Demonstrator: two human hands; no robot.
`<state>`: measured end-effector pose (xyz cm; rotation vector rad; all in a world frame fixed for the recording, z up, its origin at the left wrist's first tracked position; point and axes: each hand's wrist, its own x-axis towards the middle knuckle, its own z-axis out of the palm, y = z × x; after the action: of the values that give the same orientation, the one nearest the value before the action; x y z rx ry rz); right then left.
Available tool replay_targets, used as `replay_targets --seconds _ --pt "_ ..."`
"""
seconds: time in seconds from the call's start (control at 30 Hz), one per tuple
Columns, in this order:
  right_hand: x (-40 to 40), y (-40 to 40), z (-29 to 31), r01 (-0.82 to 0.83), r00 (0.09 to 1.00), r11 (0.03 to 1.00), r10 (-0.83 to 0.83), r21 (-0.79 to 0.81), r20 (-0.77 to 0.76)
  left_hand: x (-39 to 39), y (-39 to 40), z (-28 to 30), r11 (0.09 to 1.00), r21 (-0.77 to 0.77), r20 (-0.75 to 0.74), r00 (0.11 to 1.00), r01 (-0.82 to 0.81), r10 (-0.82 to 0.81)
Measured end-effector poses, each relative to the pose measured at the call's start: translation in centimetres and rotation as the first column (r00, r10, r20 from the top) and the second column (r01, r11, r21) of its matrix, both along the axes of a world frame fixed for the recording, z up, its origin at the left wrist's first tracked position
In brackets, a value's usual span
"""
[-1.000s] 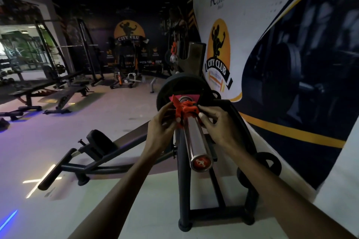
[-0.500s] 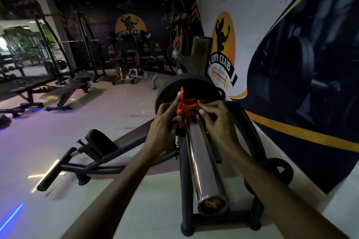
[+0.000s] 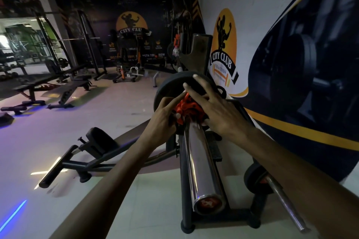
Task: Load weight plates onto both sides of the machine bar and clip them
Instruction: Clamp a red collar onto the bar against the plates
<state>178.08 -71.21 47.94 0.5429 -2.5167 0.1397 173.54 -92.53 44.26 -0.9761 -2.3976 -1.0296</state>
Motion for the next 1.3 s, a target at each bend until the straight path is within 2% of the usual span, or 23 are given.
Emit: replay_targets --seconds 0.1,0.17,0.23,0.3,0.47,0.73,0.87,1.07,1.2,1.3 --pt "-0.7 -0.6 -0.3 -0.015 0.995 0.988 0.029 0.15 -0.091 0.2 0.2 0.0 0.998 -0.004 -0.061 0.996 -0.058 0.058" --pt "-1.0 -0.7 -0.4 -0.045 0.99 0.984 0.067 0.175 -0.124 0.3 0.2 -0.5 0.993 0.082 -0.07 0.994 -0.08 0.086" --pt "-1.2 -0.4 -0.5 -0.091 0.987 0.988 0.107 0.127 -0.124 0.5 0.3 -1.3 0.974 0.208 -0.055 0.993 -0.09 0.103" --pt "-1.2 0.1 -1.0 -0.122 0.982 0.991 0.127 0.048 -0.139 0.5 0.5 -1.6 0.959 0.253 -0.06 0.987 -0.127 0.147" --pt "-0.6 0.7 -3.1 -0.133 0.976 0.985 0.11 -0.114 -0.191 0.7 0.7 -1.9 0.952 0.269 -0.093 0.98 -0.145 0.175" --pt "-1.4 0.6 -5.5 -0.099 0.955 0.954 0.01 -0.284 -0.297 0.2 1.4 -1.3 0.948 0.271 -0.151 0.965 -0.17 0.216" --pt "-1.0 0.0 -6.3 -0.11 0.972 0.923 0.022 -0.37 -0.235 0.9 1.6 -1.6 0.938 0.276 -0.131 0.959 -0.208 0.251" --pt "0.5 -0.2 -5.6 -0.104 0.989 0.913 0.054 -0.394 -0.135 2.5 0.9 -1.1 0.96 0.159 -0.091 0.965 -0.229 0.245" --pt "2.0 0.1 -5.6 -0.127 0.991 0.843 0.124 -0.523 -0.041 6.0 -0.2 -2.4 0.953 0.18 0.0 0.969 -0.242 0.246" --pt "4.2 0.0 -7.1 -0.081 0.996 0.789 0.084 -0.609 -0.024 9.2 -1.6 -4.3 0.946 0.217 0.029 0.97 -0.243 0.243"
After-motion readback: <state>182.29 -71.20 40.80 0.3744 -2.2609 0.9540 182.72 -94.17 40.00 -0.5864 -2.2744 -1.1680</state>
